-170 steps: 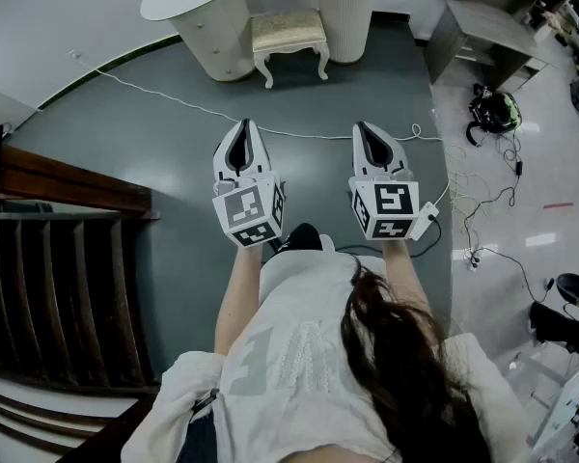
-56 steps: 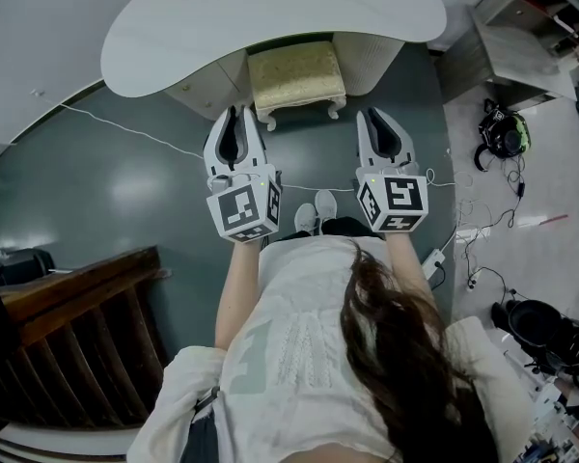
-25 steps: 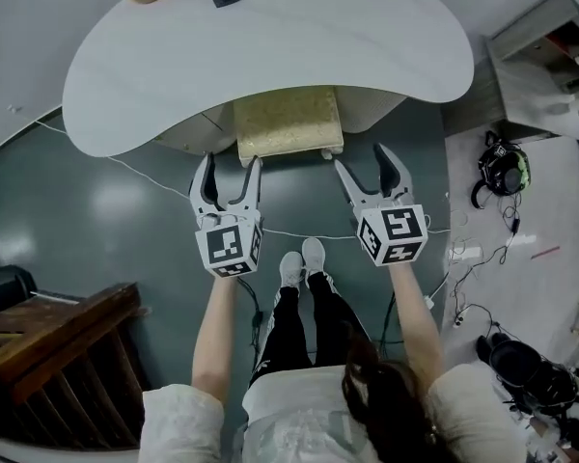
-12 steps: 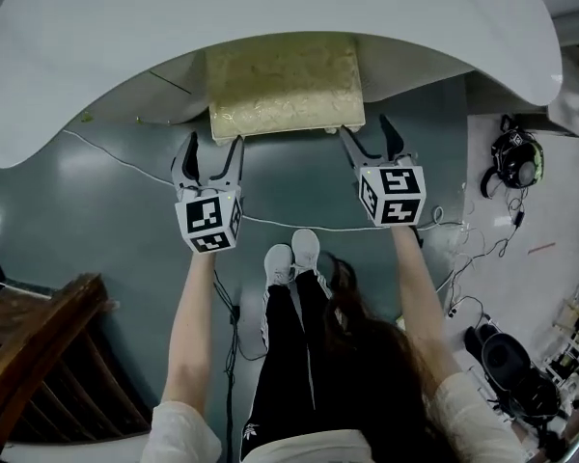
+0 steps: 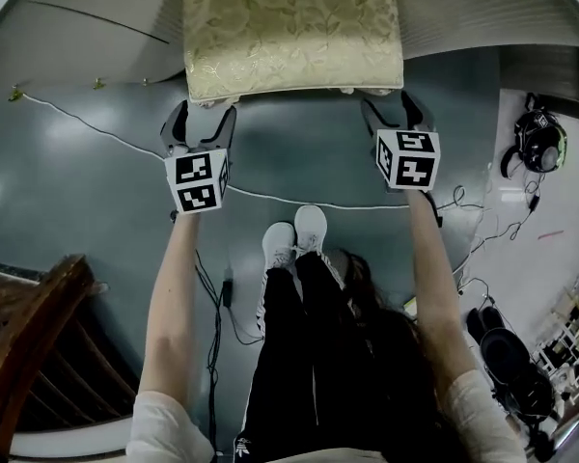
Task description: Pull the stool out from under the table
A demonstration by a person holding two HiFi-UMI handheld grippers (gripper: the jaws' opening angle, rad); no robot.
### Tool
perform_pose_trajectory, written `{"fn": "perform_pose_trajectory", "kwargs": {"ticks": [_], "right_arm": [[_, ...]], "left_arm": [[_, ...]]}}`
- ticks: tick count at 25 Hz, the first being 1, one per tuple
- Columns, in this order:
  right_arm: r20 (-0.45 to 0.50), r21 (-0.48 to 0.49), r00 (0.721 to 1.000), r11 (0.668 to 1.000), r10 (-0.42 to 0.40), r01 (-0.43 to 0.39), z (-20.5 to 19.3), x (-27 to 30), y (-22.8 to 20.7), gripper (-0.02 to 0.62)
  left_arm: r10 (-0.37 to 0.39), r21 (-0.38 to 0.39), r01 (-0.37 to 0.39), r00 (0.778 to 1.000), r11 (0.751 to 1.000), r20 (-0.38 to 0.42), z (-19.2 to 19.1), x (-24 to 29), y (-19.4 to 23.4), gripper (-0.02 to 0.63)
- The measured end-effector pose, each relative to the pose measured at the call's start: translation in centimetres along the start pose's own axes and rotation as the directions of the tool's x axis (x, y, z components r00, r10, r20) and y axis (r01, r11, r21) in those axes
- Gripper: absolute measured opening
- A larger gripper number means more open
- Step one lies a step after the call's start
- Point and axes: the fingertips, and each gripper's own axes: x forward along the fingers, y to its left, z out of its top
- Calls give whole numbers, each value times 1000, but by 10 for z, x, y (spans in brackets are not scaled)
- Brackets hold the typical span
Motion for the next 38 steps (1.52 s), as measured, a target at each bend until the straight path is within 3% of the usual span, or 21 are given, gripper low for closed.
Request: {"fn": "perform_pose_trajectory", "kwargs": {"ticks": [10,14,17,34,38], "right_arm": [[-44,28,999,999,-17,18,-22,52,-19,321],[-56,24,998,999,-24,26,-20,64,-19,318],[-65,6,997,999,-49,50,-21,66,-22,258],[-126,22,989,996,-80,83,-27,57,-17,250],[-139,18,987,997,-75,78,-44,43,-9,250]], "left_arm": [[24,25,-22,999,999,-44,-18,51,2,334],[59,115,-50,996,992,-73,-15,62,12,330],[48,169,-35,996,985,-79,-16,63,9,282],[57,182,-36,992,983,-116,-14,60,13,270],[49,184,-24,990,983,-129,-29,43,6,270]]}}
